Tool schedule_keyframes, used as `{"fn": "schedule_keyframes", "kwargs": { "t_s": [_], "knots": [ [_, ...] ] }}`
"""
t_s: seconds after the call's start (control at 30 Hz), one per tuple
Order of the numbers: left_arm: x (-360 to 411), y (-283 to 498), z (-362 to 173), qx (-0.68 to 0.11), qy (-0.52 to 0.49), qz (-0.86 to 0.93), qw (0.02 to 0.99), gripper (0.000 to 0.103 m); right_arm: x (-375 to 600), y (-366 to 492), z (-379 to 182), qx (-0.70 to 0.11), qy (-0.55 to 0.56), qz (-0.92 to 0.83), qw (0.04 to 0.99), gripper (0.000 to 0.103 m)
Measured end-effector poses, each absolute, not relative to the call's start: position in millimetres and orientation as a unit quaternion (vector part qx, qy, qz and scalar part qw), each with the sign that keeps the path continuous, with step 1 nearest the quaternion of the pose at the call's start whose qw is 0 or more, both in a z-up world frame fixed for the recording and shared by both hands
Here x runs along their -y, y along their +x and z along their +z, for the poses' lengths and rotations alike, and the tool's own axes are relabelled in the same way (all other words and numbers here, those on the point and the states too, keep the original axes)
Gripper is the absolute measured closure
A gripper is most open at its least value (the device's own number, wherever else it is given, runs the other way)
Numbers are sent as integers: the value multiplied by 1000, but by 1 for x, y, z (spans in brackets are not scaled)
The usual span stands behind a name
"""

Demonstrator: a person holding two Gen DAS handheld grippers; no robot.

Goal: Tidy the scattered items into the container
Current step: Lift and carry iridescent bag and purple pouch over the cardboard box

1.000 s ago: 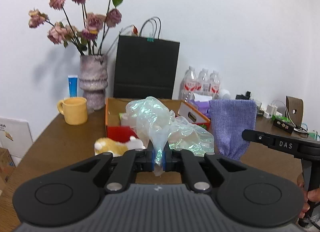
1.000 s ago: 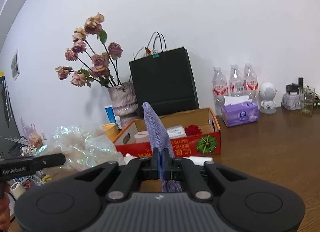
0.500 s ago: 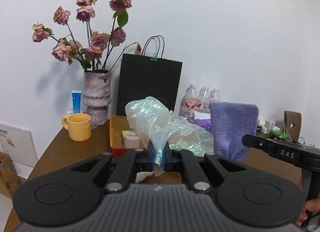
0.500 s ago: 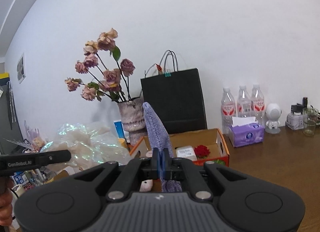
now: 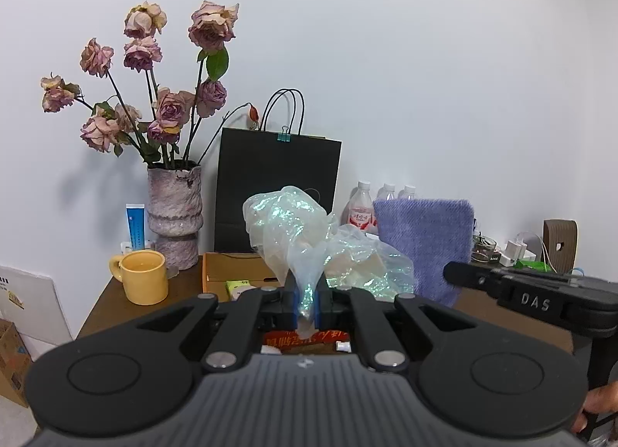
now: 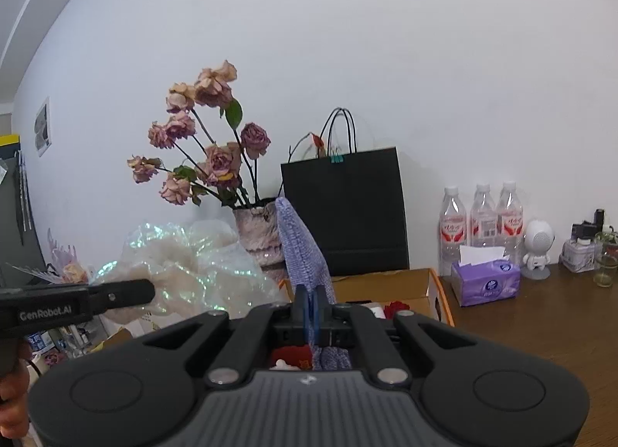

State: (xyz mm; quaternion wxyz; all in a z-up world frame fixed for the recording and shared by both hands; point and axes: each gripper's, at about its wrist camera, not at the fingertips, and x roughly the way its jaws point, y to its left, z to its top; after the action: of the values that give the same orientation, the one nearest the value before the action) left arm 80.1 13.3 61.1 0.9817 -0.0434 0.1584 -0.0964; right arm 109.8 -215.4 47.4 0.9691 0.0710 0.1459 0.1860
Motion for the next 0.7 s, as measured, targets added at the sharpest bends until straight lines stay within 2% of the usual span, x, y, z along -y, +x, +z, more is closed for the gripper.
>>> {"fn": "schedule_keyframes", "kwargs": {
  "t_s": [0.7],
  "knots": [
    [-25,175,65,-287,-38,-76,954,95,198,224,58,-277,53,160,946,102]
  ]
}}
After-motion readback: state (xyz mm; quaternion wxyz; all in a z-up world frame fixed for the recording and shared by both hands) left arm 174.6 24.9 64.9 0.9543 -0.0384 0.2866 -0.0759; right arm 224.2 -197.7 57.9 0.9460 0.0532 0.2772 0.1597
